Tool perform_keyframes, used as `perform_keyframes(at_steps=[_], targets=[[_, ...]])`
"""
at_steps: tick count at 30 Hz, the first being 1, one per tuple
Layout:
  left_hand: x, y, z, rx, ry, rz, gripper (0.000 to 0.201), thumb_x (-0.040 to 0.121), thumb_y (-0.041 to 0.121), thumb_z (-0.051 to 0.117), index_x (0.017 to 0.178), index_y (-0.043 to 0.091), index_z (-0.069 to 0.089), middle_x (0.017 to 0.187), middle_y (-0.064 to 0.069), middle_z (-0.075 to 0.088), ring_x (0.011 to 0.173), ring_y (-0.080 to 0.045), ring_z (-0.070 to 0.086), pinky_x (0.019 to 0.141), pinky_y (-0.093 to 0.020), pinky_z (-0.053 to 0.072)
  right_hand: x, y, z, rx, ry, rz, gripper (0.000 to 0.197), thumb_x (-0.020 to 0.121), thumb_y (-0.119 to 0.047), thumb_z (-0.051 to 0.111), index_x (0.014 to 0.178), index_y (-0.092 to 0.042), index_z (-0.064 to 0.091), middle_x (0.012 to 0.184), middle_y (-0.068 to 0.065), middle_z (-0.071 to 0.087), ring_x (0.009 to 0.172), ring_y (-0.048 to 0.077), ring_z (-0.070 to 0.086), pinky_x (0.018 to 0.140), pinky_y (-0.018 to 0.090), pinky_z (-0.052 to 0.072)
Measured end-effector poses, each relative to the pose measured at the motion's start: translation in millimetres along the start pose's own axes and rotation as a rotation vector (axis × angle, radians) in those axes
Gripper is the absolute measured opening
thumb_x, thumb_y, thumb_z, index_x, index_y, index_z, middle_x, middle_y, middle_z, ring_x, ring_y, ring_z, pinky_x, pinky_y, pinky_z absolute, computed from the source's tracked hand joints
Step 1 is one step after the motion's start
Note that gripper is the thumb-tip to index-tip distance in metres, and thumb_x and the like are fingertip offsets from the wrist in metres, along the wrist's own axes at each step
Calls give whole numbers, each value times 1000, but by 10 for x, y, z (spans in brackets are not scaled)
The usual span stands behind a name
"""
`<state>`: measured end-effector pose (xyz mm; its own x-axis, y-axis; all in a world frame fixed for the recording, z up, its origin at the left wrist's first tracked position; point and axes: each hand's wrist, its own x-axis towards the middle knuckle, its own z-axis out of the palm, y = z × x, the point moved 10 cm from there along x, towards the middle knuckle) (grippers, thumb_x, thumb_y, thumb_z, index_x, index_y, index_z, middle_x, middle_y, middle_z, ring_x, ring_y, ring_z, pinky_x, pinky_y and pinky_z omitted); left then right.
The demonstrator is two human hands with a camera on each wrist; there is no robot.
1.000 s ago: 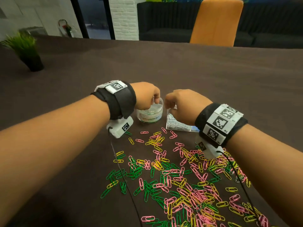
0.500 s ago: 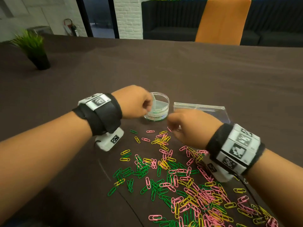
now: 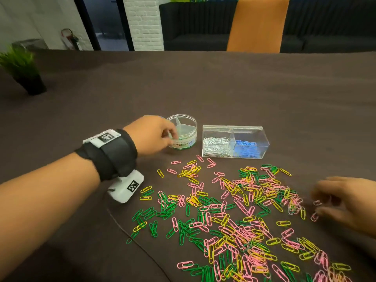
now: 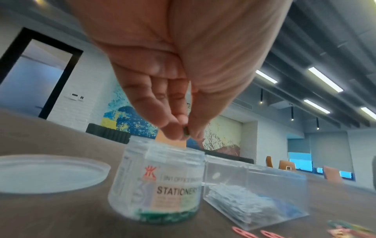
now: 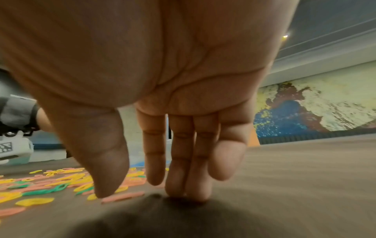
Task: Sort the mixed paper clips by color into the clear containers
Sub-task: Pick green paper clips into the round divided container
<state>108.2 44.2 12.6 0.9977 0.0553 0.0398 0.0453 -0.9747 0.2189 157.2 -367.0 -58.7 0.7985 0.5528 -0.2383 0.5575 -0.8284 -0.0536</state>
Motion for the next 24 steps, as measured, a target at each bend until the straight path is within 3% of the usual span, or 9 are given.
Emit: perform_keyframes(at_steps=[2, 5, 6, 9, 12, 14, 17, 20, 24], targets=[[177, 107, -154, -57, 116, -22, 8, 85, 26, 71, 90, 31, 68, 81, 13, 65, 80, -11, 61, 78, -28, 49, -148, 190, 177, 72, -22, 41, 38, 61, -66, 66, 92, -67, 44, 73, -33, 53, 62, -11, 53, 54, 22, 52], [407, 172, -78, 36, 47, -54, 6, 87, 27, 67, 91, 31, 68, 89, 13, 66, 88, -15, 62, 82, -31, 51, -295, 223, 181, 80, -44, 59, 36, 63, -82, 50, 95, -65, 47, 95, -37, 52, 70, -11, 56, 61, 18, 51], [449, 180, -39, 89, 9, -69, 7, 88, 28, 66, 93, 32, 69, 93, 10, 66, 91, -16, 62, 83, -31, 51, -342, 163, 123, 81, -49, 62, 35, 65, -81, 49, 95, -62, 48, 95, -36, 52, 72, -11, 56, 60, 16, 50], [440, 291, -22, 193, 22, -77, 15, 91, 32, 59, 98, 34, 72, 106, 4, 63, 95, -21, 60, 82, -33, 49, -466, -136, -105, 81, -23, 31, 21, 76, -56, 61, 94, -56, 51, 84, -29, 52, 76, -10, 55, 63, 11, 46], [242, 812, 26, 177, 101, 69, 11, 91, 36, 58, 93, 35, 69, 96, 8, 58, 91, -18, 59, 78, -32, 48, -411, -476, -263, 39, -16, -48, 14, 87, -40, 62, 98, -46, 55, 90, -25, 50, 83, -5, 53, 75, 14, 45], [127, 1193, 260, 127, 17, 171, 11, 90, 34, 60, 92, 31, 70, 89, 11, 65, 87, -16, 62, 75, -29, 49, -227, -676, -305, -16, -26, -98, 13, 93, -35, 57, 105, -41, 57, 96, -20, 50, 89, 1, 53, 80, 18, 44], [128, 1542, 639, 59, -154, 221, 17, 91, 32, 61, 101, 28, 74, 97, 8, 72, 93, -15, 64, 81, -28, 50, 182, -885, -350, -53, 29, -122, 17, 95, -30, 53, 109, -34, 60, 97, -13, 51, 96, 14, 57, 81, 28, 47], [228, 1723, 771, 59, -187, 222, 20, 94, 33, 59, 106, 27, 74, 101, 6, 72, 96, -17, 64, 85, -33, 52, 565, -914, -399, -69, 78, -50, 23, 93, -19, 52, 112, -29, 61, 106, -4, 57, 100, 21, 59, 85, 35, 52], [280, 1765, 918, 114, -243, 168, 21, 91, 42, 64, 95, 24, 73, 80, 7, 65, 80, -17, 62, 67, -28, 44, 848, -894, -382, -123, 45, -19, 29, 95, -19, 51, 119, -25, 64, 115, 2, 61, 104, 24, 61, 89, 35, 51]])
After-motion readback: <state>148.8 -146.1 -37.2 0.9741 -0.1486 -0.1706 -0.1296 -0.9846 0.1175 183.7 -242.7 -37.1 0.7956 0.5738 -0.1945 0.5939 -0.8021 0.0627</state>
